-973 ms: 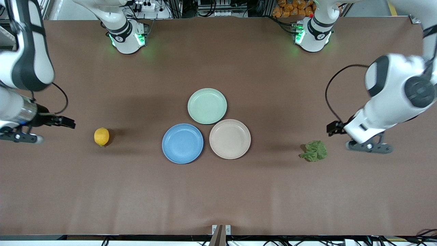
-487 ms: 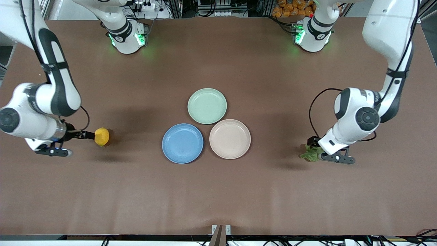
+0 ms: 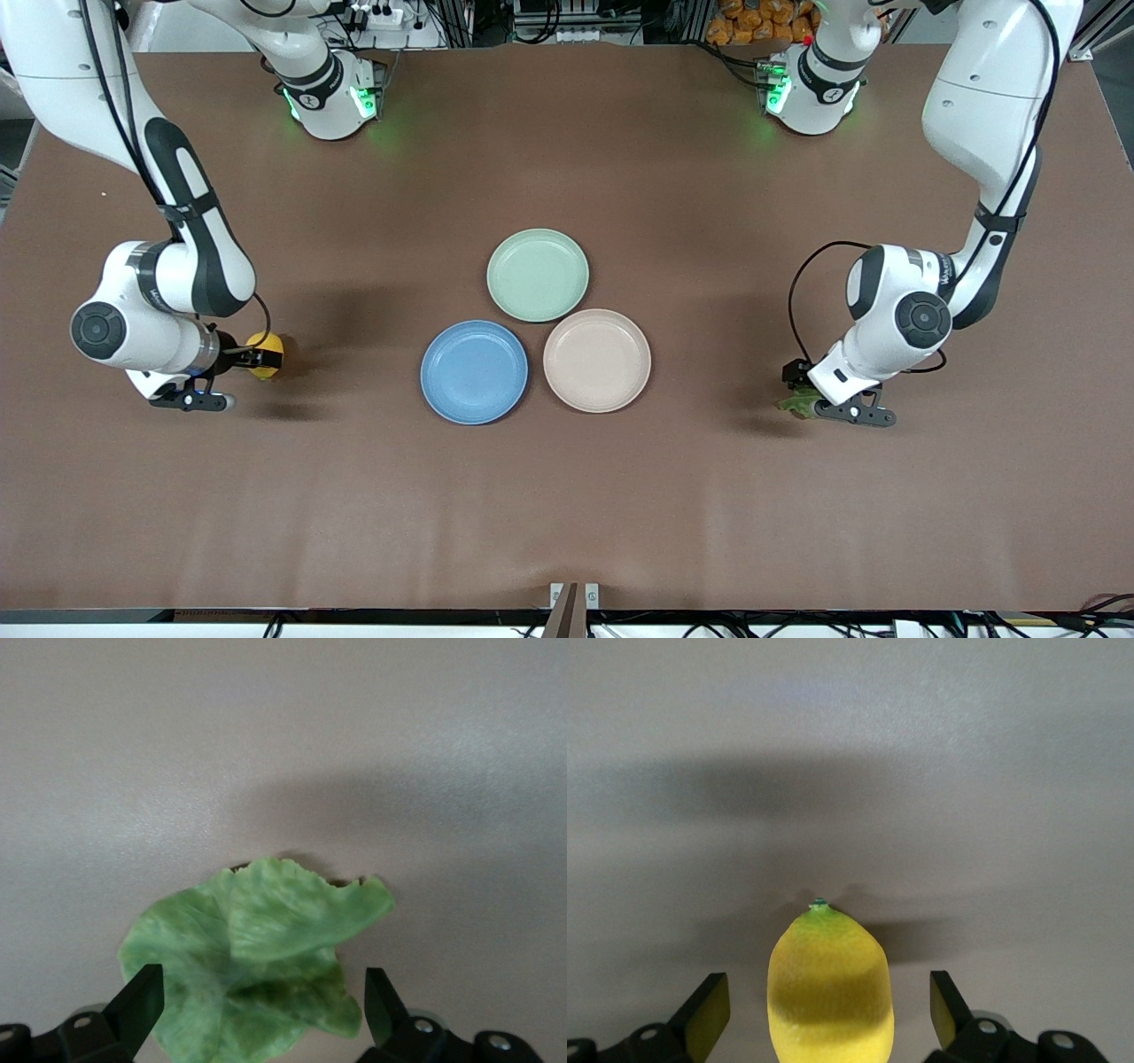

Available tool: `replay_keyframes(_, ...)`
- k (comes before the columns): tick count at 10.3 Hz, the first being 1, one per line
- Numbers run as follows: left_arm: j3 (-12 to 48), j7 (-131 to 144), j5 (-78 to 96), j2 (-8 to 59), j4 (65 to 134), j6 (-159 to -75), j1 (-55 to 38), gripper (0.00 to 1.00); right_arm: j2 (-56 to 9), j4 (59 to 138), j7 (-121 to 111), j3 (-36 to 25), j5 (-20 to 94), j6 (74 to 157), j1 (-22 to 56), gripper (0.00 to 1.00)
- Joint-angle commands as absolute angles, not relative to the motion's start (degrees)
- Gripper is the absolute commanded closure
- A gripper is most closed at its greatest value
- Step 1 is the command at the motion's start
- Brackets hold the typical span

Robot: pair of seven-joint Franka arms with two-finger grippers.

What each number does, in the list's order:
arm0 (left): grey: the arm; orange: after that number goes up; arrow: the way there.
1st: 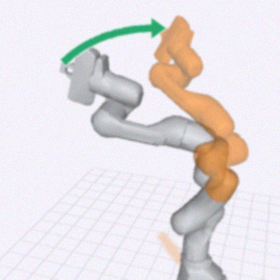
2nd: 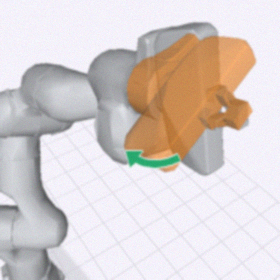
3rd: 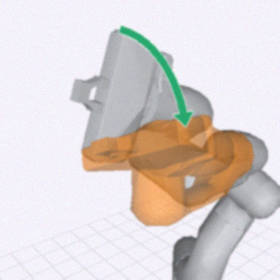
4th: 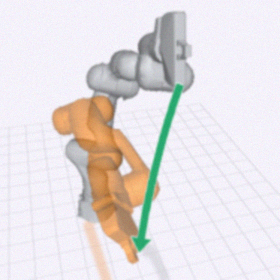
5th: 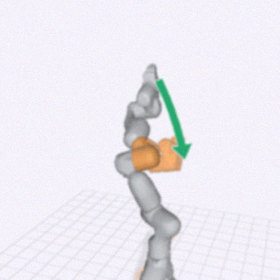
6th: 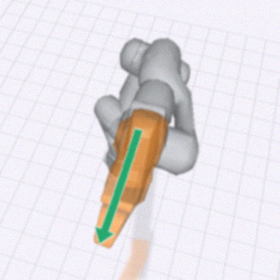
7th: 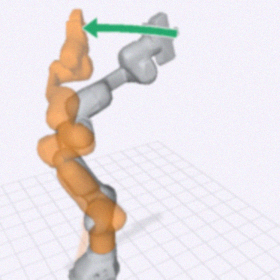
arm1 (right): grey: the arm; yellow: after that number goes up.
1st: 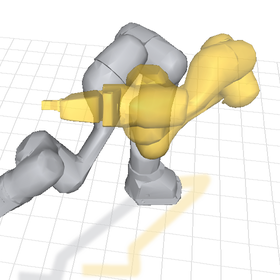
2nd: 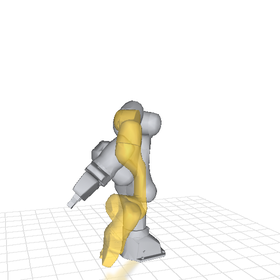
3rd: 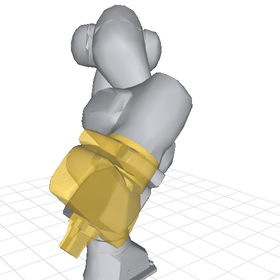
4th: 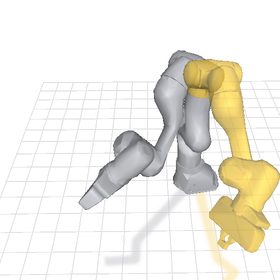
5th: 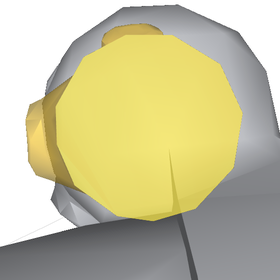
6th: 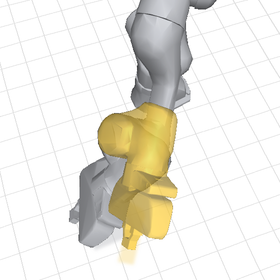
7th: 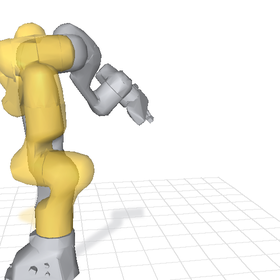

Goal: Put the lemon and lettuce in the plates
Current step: 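Grasp the lemon with the right gripper while the left gripper grasps the lettuce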

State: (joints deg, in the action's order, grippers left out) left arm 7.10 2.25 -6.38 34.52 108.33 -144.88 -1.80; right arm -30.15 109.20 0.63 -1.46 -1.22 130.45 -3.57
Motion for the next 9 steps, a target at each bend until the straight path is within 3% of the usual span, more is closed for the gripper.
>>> replay_keyframes(1,6.9,2.4,-7.5,34.9,108.6,-146.0,-1.7,0.50,-30.7,109.9,0.7,-1.0,-1.3,131.0,-3.9,0.00)
replay_keyframes(2,6.9,2.4,-7.5,34.9,108.6,-146.0,-1.7,0.91,-30.9,110.1,0.6,-1.0,-1.3,131.0,-4.0,0.01)
replay_keyframes(3,6.8,2.4,-7.5,34.9,108.6,-146.0,-1.7,1.00,-31.1,110.1,0.6,-1.0,-1.3,131.0,-4.0,0.14)
replay_keyframes(5,5.9,2.3,-7.6,33.6,108.6,-145.5,-1.7,1.00,-31.3,110.1,0.5,-1.1,-1.3,130.9,-3.9,0.47)
replay_keyframes(7,6.0,2.4,-7.6,29.5,108.0,-139.9,-2.0,1.00,-30.3,109.3,0.6,-0.9,-1.4,130.0,-3.3,0.91)
replay_keyframes(8,6.2,4.8,-7.4,27.7,105.9,-135.0,-3.2,1.00,-30.0,107.3,1.0,0.4,-1.3,127.1,-3.3,1.00)
replay_keyframes(9,6.2,9.0,-7.6,27.6,102.0,-127.7,-5.2,1.00,-30.1,102.8,3.8,3.0,-1.3,121.9,-3.3,1.00)
